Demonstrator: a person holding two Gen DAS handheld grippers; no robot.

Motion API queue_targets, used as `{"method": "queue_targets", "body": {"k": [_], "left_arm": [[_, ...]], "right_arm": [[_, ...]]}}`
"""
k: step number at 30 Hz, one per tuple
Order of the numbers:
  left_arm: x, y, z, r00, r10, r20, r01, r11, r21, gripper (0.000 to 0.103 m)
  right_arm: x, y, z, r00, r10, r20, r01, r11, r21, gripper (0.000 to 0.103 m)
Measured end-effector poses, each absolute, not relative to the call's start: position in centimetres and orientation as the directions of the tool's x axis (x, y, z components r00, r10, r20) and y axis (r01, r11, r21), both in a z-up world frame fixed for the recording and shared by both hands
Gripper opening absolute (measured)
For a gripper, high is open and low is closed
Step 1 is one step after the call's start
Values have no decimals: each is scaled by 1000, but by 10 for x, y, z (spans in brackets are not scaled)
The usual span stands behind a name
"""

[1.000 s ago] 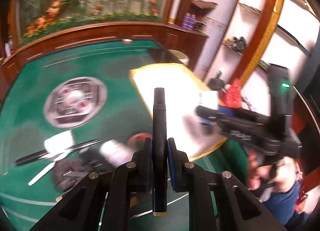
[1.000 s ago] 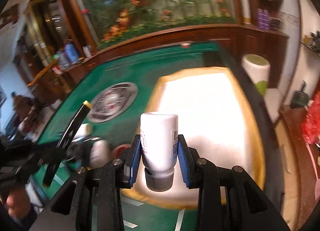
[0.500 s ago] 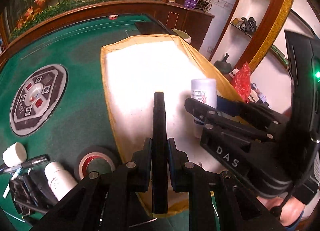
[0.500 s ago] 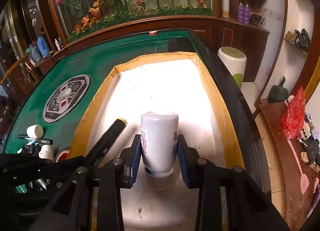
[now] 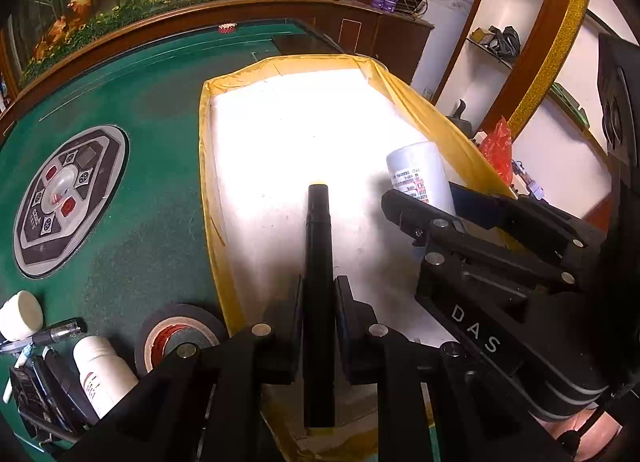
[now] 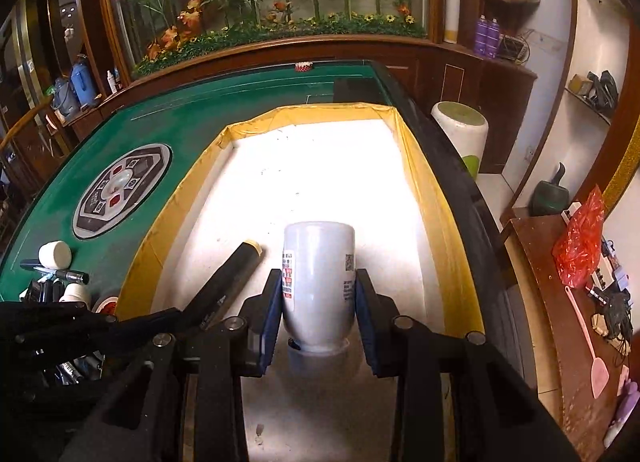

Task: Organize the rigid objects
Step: 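Carry bottle and marker into the yellow tray and open both tools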

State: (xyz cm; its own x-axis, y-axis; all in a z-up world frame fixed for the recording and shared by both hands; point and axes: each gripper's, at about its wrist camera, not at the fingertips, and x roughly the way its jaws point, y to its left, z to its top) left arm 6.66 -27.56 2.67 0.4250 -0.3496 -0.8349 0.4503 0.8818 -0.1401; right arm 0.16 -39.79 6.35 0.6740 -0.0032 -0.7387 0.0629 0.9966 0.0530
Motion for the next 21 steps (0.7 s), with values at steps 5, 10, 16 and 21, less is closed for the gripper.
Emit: {"method": "queue_targets", "body": {"k": [5, 10, 16, 21], "left_arm": [[67, -276, 26, 439, -351, -827, 452, 882, -134, 14], [68, -271, 26, 445, -363, -819, 451, 881, -145, 17], [64, -269, 31, 476, -372, -797, 458, 879, -137, 41], [59, -271, 37, 494, -380, -782, 477, 870, -122, 61]], "right_arm": [[0, -398, 64, 687, 6, -727, 62, 996, 67, 33], [-3, -393, 68, 713, -19, -701, 68, 997, 43, 40], [-7, -394, 76, 746, -28, -665, 74, 996, 41, 46], [-10, -396, 82, 774, -39, -632, 83, 996, 41, 47]]}}
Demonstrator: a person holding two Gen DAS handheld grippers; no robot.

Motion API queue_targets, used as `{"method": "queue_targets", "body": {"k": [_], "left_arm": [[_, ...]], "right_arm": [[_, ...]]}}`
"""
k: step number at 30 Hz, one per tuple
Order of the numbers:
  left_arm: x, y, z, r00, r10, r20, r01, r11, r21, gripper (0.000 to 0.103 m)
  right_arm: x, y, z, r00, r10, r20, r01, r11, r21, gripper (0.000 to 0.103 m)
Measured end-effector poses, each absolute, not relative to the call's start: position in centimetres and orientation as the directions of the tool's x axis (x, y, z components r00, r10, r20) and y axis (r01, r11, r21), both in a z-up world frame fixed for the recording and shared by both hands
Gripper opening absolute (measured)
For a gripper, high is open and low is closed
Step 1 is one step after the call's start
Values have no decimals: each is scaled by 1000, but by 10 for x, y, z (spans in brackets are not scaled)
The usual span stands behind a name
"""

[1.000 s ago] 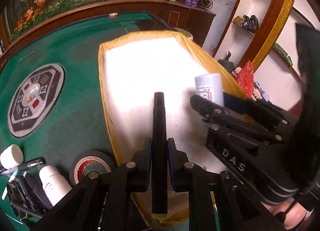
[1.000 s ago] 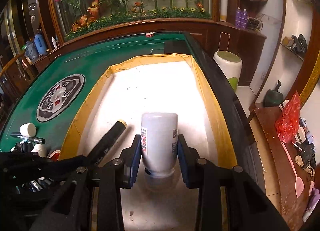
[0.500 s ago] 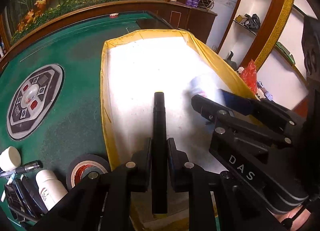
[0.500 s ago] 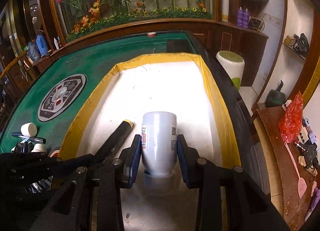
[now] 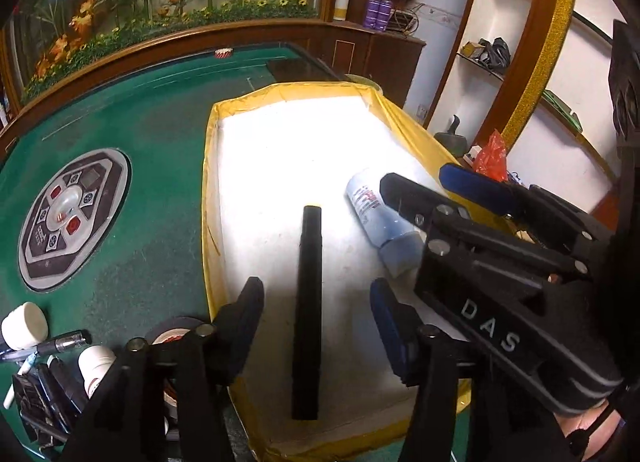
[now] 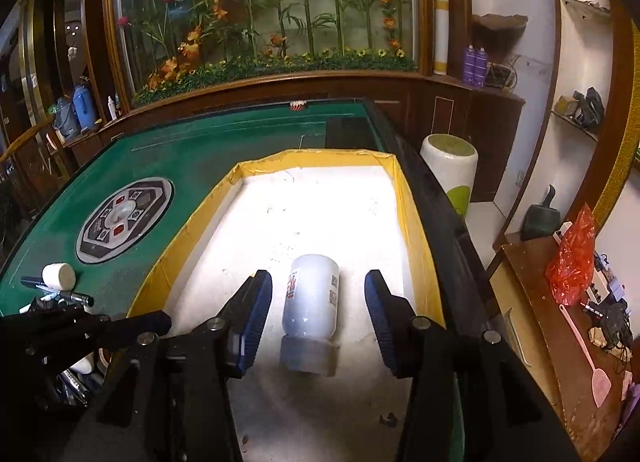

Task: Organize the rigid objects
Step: 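Carry bottle and marker into the yellow tray and open both tools, then grasp the red-labelled white pill bottle with right tool while left tool grasps another black marker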

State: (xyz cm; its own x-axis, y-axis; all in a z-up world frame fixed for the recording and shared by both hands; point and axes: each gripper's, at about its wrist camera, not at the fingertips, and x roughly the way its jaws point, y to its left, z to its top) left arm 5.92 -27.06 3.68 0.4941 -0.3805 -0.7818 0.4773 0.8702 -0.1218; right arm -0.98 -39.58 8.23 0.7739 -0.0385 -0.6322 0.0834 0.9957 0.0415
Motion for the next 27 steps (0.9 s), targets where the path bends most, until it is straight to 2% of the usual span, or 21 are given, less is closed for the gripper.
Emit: {"method": "queue_targets", "body": {"k": [6, 11, 14, 16, 22, 27], "left_arm": [[57, -260, 45, 524, -390, -758, 460, 878, -134, 66], [49, -244, 58, 544, -401, -737, 430, 887, -166, 67], [33, -226, 73, 535, -426, -729, 423, 883, -204, 67], [22, -211, 82, 530, -435, -728, 424, 879, -217, 67], [-6, -137, 101, 535, -448, -716, 362, 888, -284, 67], [-32, -58, 84, 568, -342, -749, 294, 934, -204, 68]], "right_arm": [[-18, -404, 93, 821, -71, -567, 125, 991, 57, 47], [-32, -413, 104, 848, -91, -522, 173, 979, 111, 47], [-57, -410, 109, 843, -44, -536, 165, 970, 180, 48], [-75, -398, 113, 842, -7, -539, 128, 974, 187, 58], [-98, -342, 122, 820, 134, -556, -31, 981, 190, 60], [-94, -284, 105, 691, 356, -629, -237, 934, 269, 60]]}}
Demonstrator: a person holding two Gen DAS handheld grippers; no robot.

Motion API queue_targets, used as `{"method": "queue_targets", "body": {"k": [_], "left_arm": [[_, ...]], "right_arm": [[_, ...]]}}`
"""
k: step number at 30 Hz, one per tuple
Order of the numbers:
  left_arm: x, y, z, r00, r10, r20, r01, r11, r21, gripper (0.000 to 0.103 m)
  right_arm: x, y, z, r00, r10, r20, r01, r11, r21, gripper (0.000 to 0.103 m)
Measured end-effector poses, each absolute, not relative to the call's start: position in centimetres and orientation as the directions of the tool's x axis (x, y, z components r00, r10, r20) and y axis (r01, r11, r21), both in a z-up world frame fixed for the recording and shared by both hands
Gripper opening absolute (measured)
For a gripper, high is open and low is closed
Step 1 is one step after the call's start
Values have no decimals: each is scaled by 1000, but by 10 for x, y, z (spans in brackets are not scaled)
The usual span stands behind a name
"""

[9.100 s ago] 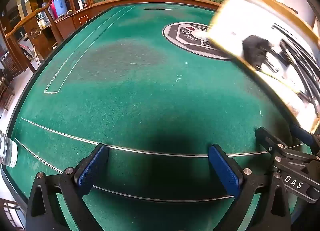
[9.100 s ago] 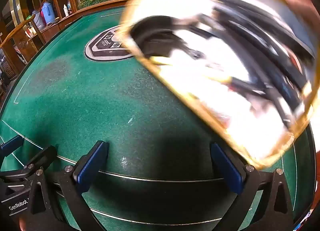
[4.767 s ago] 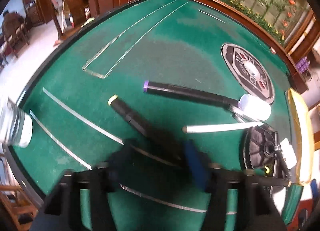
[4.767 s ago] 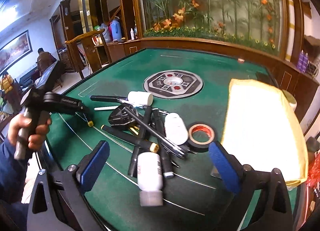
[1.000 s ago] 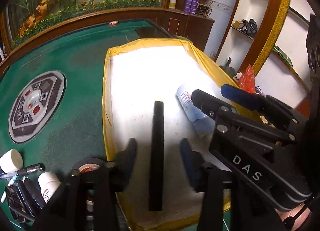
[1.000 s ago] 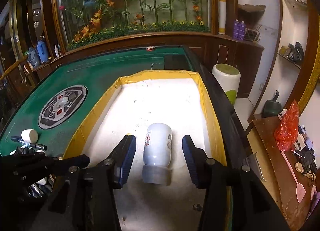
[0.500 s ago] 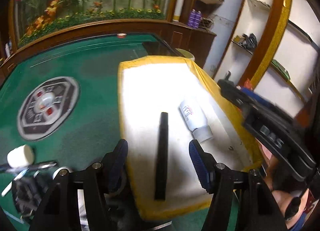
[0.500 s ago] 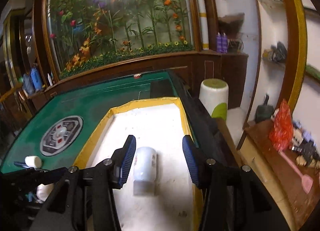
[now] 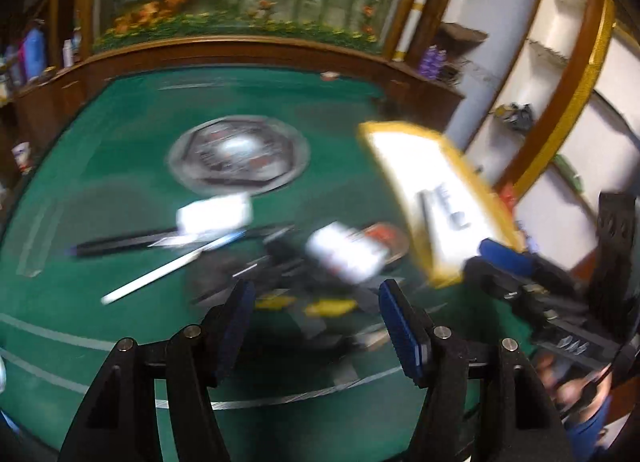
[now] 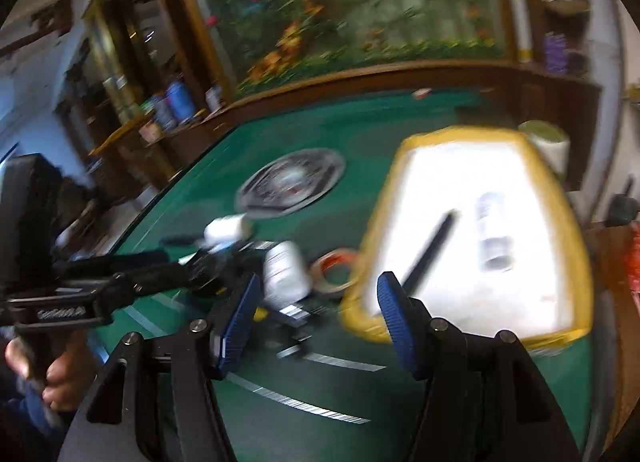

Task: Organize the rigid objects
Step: 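Grasp the red-labelled white pill bottle with right tool while left tool grasps another black marker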

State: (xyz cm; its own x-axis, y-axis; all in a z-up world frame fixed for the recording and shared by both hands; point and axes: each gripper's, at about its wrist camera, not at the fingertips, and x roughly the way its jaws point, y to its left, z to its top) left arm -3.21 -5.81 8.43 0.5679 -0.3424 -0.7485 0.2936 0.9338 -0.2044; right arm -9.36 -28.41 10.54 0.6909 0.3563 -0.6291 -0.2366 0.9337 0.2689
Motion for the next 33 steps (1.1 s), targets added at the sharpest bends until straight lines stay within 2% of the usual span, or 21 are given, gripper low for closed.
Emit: {"method": "queue_targets", "body": {"k": [7, 11, 15, 19, 22, 24, 25, 26, 28, 30, 33], "left_arm": [[-52, -24, 39, 567, -219, -794, 360, 933, 0, 68], [-49, -44, 42, 585, -246, -773, 481, 872, 87, 68], [-37, -65, 43, 541, -302, -785, 596, 796, 105, 68], [-33, -90, 36, 534, -266, -803, 665, 719, 204, 66], [-29, -102, 28, 543, -225, -809, 668, 700, 253, 53], [-30, -102, 26, 579, -175, -796, 623, 725, 293, 38], [-33, -101, 27, 587, -165, -792, 609, 735, 299, 35], [-35, -99, 28, 577, -167, -800, 603, 747, 279, 26], [-37, -94, 25, 517, -189, -835, 601, 774, 197, 23], [-45, -91, 24, 518, -186, -835, 569, 804, 174, 21], [-46, -90, 24, 502, -201, -841, 548, 826, 130, 21]], "right_arm": [[-85, -256, 93, 639, 373, -673, -273, 928, 255, 60], [-80, -254, 84, 621, 371, -691, -268, 928, 258, 60], [-79, -259, 78, 608, 365, -705, -254, 931, 262, 60], [-82, -264, 77, 605, 359, -710, -249, 933, 260, 60], [-81, -265, 80, 606, 368, -705, -253, 930, 268, 60], [-76, -263, 82, 598, 383, -704, -265, 923, 277, 60], [-74, -262, 84, 592, 394, -703, -276, 919, 283, 60], [-69, -260, 87, 587, 400, -703, -283, 916, 284, 60], [-62, -257, 89, 578, 398, -712, -293, 916, 273, 56], [-52, -250, 89, 559, 385, -734, -307, 919, 248, 49], [-33, -238, 86, 540, 367, -757, -320, 922, 218, 47]]}}
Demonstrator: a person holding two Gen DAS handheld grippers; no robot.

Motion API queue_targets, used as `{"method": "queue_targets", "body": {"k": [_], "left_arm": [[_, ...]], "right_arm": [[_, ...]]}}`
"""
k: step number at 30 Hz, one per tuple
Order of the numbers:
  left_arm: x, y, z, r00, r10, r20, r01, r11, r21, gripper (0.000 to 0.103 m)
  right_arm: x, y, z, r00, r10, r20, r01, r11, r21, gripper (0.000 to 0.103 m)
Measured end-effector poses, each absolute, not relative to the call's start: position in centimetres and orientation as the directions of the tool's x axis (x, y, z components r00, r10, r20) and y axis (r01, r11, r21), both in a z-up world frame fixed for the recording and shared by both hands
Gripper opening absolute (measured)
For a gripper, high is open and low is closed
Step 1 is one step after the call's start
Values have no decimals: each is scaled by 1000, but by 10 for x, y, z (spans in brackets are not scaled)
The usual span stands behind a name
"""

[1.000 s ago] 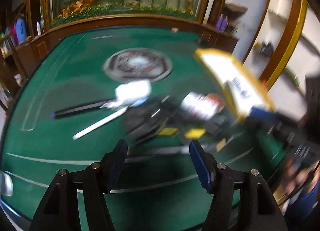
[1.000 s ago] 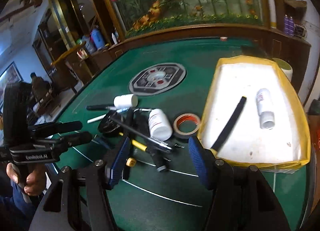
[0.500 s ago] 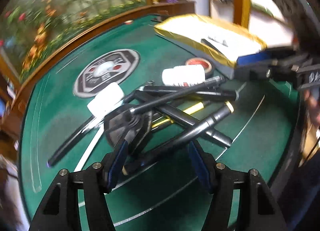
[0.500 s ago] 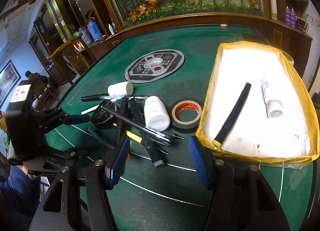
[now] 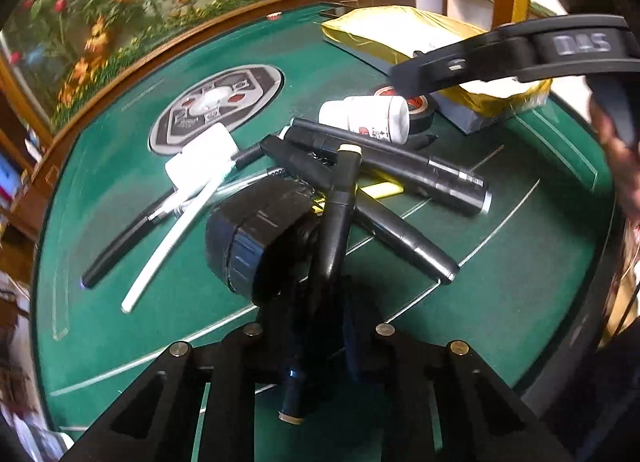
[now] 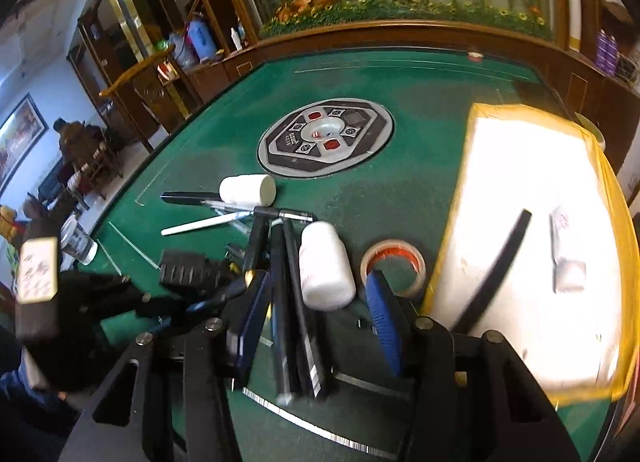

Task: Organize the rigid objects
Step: 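Grasp the red-labelled white pill bottle with right tool while left tool grasps another black marker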

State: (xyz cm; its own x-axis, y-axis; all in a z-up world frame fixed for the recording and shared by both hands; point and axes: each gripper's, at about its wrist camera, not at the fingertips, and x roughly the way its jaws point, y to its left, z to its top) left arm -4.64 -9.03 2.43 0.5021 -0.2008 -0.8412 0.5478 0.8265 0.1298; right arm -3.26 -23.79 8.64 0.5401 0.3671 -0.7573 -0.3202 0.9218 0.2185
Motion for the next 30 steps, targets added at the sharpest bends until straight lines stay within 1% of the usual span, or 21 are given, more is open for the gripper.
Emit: {"method": "queue_targets", "body": {"k": [1, 2, 3, 4, 6, 8, 10, 13, 16, 18, 20, 22, 25, 27, 30], "left_arm": [[-44, -90, 24, 495, -205, -844, 541, 833, 115, 21], [-42, -90, 25, 483, -211, -850, 530, 843, 92, 21], [-38, -91, 25, 474, -215, -854, 524, 848, 77, 21], [-35, -91, 25, 468, -221, -856, 519, 852, 64, 21], [-36, -92, 25, 466, -225, -856, 513, 857, 54, 21], [-35, -93, 25, 469, -225, -854, 503, 863, 49, 21], [-37, -94, 25, 478, -218, -851, 488, 872, 50, 21], [-38, -93, 25, 474, -223, -852, 476, 879, 34, 21], [-35, -91, 25, 465, -233, -854, 466, 884, 13, 21], [-32, -89, 24, 459, -242, -855, 457, 889, -6, 21], [-32, -92, 25, 468, -231, -853, 454, 891, 8, 21], [-31, -96, 25, 482, -219, -849, 447, 894, 24, 21], [-31, -98, 25, 485, -215, -848, 425, 905, 14, 14], [-33, -96, 25, 488, -217, -846, 408, 913, 1, 14], [-35, -90, 25, 479, -252, -841, 404, 914, -44, 14]], "right_arm": [[-28, -236, 84, 533, 360, -766, -318, 924, 213, 41], [-20, -233, 82, 517, 354, -779, -319, 924, 208, 39], [-15, -232, 79, 509, 354, -785, -322, 924, 208, 33], [-10, -231, 77, 500, 348, -793, -316, 926, 207, 31], [1, -231, 69, 476, 338, -812, -306, 929, 207, 31], [6, -231, 66, 454, 363, -814, -318, 919, 232, 31], [6, -225, 64, 439, 352, -827, -336, 918, 212, 32], [2, -216, 63, 447, 304, -842, -357, 923, 144, 34], [7, -216, 59, 430, 310, -848, -366, 918, 150, 36], [10, -212, 57, 425, 303, -853, -378, 916, 137, 36], [11, -209, 57, 430, 296, -853, -383, 915, 125, 35], [9, -209, 56, 435, 303, -848, -396, 910, 122, 35], [6, -208, 56, 442, 299, -846, -410, 906, 105, 36], [3, -203, 56, 457, 273, -847, -419, 906, 65, 35], [0, -207, 57, 464, 280, -841, -404, 911, 82, 35]]}}
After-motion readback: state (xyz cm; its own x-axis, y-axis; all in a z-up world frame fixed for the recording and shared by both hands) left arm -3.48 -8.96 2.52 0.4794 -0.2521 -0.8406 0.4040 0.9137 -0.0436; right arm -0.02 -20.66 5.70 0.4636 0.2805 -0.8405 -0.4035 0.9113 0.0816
